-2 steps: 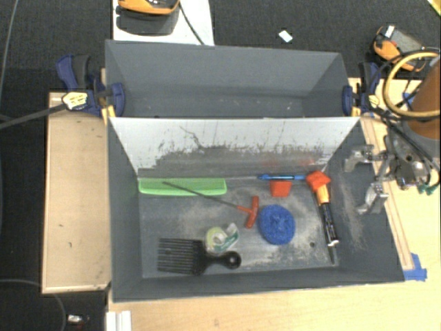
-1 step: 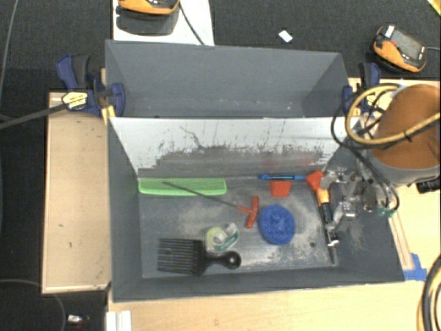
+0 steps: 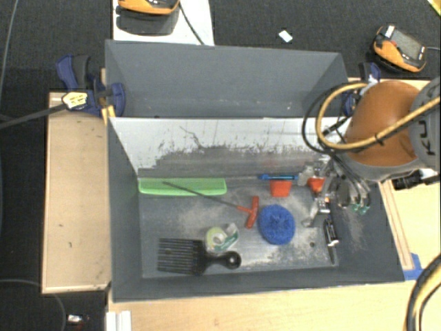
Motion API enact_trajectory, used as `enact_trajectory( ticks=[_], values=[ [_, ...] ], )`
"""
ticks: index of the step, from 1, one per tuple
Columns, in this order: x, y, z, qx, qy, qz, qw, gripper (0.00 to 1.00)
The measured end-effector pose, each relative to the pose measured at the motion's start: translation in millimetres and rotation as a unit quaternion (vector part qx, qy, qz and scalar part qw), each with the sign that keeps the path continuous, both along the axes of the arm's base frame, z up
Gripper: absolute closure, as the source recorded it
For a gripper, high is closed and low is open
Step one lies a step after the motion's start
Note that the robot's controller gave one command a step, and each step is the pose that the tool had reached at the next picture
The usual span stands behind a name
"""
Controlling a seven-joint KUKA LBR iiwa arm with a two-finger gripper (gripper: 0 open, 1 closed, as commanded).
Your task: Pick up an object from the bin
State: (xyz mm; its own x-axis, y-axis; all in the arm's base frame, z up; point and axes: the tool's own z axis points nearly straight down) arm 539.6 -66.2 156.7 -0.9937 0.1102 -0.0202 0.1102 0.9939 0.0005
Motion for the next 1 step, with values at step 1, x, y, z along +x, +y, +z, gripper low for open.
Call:
enact_trajectory(
  ticks=[1],
  values=[
    [-18.9,39.5,-35.7,0.0,0.0073,-0.028,0.9996,0.0]
  ],
)
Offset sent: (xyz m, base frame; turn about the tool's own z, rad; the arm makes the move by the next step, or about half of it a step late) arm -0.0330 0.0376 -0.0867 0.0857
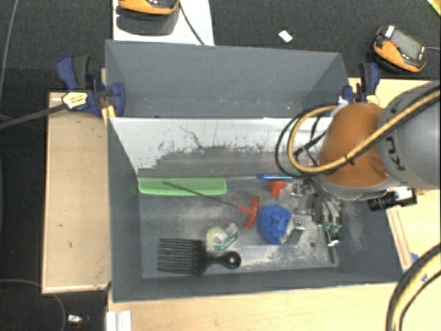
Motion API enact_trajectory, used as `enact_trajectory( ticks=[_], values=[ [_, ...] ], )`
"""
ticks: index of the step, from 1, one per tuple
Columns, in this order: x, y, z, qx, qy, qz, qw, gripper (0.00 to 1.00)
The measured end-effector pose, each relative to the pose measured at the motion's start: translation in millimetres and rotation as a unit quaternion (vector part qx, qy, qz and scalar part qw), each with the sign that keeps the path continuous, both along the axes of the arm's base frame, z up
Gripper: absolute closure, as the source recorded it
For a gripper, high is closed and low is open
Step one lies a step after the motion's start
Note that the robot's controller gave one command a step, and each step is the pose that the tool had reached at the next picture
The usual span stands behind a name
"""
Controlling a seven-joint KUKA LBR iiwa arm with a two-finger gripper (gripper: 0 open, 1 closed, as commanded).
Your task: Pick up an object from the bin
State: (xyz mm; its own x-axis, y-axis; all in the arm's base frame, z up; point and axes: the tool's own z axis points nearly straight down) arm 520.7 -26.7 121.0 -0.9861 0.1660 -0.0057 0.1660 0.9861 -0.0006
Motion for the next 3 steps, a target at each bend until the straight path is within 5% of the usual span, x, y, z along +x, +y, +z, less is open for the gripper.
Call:
enact_trajectory(
  ticks=[1,2,3],
  values=[
    [-10.7,-1.5,-47.8,-0.002,-0.0103,-0.013,0.9999,0.0],
    [-16.0,-8.6,-50.4,0.001,-0.005,-0.029,0.9996,1.0],
    [-16.1,-8.4,-50.4,0.001,-0.0048,-0.027,0.9996,1.0]
  ],
)
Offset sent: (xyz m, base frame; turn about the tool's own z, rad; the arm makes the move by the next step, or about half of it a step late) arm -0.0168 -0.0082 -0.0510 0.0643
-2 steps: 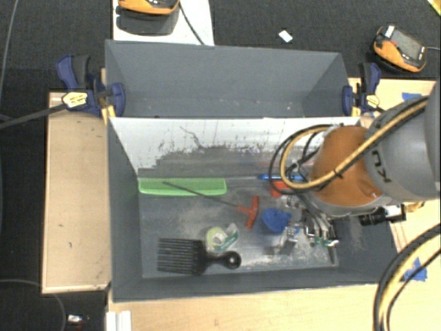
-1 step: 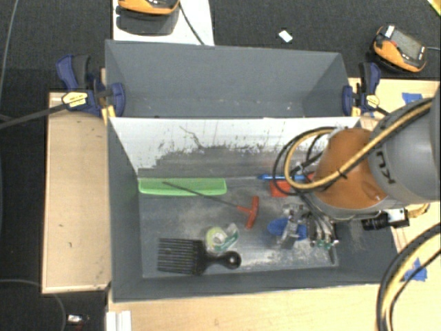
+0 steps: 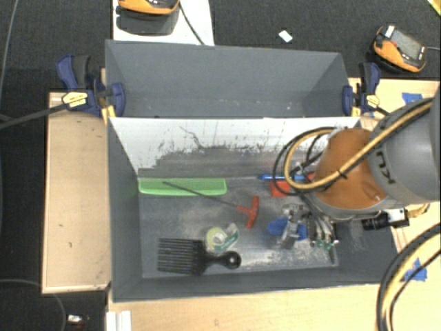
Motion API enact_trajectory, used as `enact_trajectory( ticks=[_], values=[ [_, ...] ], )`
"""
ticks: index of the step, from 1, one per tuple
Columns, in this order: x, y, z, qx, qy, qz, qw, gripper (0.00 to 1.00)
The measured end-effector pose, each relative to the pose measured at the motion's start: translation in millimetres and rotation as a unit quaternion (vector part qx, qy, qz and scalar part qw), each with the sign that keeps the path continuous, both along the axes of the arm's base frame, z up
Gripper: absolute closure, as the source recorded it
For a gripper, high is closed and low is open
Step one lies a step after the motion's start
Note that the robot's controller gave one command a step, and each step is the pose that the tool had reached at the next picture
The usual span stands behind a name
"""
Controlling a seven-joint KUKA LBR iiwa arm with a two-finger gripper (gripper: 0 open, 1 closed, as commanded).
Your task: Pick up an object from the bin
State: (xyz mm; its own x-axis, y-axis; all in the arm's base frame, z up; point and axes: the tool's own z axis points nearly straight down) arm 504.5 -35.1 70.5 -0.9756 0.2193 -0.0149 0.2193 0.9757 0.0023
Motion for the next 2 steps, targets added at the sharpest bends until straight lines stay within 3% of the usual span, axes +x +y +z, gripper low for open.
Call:
enact_trajectory(
  ticks=[1,2],
  values=[
    [-0.3,0,17,0.0,0.0,0.002,1.0,1.0],
    [-1.6,0,60,0.0,0.003,0.006,1.0,1.0]
  ],
)
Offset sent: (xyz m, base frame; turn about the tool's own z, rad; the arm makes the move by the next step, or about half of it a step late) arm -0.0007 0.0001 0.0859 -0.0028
